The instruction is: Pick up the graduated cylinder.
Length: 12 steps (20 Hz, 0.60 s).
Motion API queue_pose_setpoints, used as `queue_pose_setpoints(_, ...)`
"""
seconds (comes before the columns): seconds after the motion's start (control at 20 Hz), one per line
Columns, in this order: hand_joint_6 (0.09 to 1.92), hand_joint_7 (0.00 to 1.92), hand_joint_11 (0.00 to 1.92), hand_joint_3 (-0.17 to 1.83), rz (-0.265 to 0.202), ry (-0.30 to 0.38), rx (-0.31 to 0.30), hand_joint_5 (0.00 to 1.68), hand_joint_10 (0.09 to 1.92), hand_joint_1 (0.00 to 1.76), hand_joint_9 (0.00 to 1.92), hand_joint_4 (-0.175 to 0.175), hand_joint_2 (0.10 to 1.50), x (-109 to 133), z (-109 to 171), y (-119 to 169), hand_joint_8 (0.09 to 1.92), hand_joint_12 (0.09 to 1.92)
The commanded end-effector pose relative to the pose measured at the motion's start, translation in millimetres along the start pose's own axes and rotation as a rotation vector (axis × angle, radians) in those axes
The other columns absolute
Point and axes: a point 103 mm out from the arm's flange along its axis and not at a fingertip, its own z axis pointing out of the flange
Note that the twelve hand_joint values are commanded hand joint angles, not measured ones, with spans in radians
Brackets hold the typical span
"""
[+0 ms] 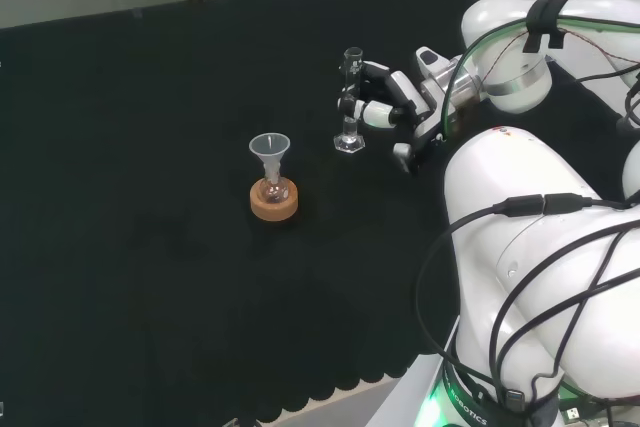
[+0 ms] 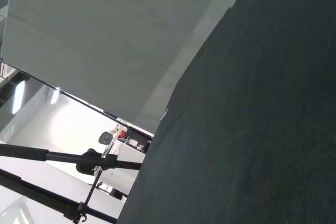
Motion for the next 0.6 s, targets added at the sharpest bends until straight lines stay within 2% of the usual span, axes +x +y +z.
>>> queue_pose_setpoints(0.05, 0.54, 0.5, 0.63, -0.17, 0.009, 0.003, -0.002, 0.59, 0.43, 1.11, 0.8, -0.036, 1.03, -1.5, 1.3, 0.2, 0.65, 1.12)
queue_pose_setpoints(0.2, 0.6, 0.57, 0.76, -0.17, 0.014, 0.005, 0.001, 0.71, 0.41, 1.15, 0.9, -0.025, 1.05, -1.6, 1.6, 1.6, 0.65, 1.05)
queue_pose_setpoints(0.35, 0.58, 0.7, 0.94, -0.17, 0.015, 0.0, 0.003, 0.86, 0.34, 1.19, 1.04, 0.002, 1.08, -2.4, 2.0, 2.2, 0.66, 0.95)
queue_pose_setpoints(0.45, 0.81, 0.84, 1.06, -0.09, 0.022, -0.018, -0.008, 0.97, 0.29, 1.17, 1.14, -0.072, 1.1, -2.0, 2.1, 2.5, 0.67, 0.89)
queue_pose_setpoints(0.55, 0.93, 0.93, 1.12, -0.03, 0.031, -0.048, -0.014, 0.99, 0.25, 1.16, 1.21, -0.119, 1.11, 0.2, 1.0, 2.9, 0.66, 0.84)
queue_pose_setpoints(0.6, 0.97, 0.95, 1.14, -0.01, 0.038, -0.075, -0.014, 0.98, 0.24, 1.19, 1.23, -0.142, 1.11, 2.3, -0.2, 3.0, 0.79, 0.82)
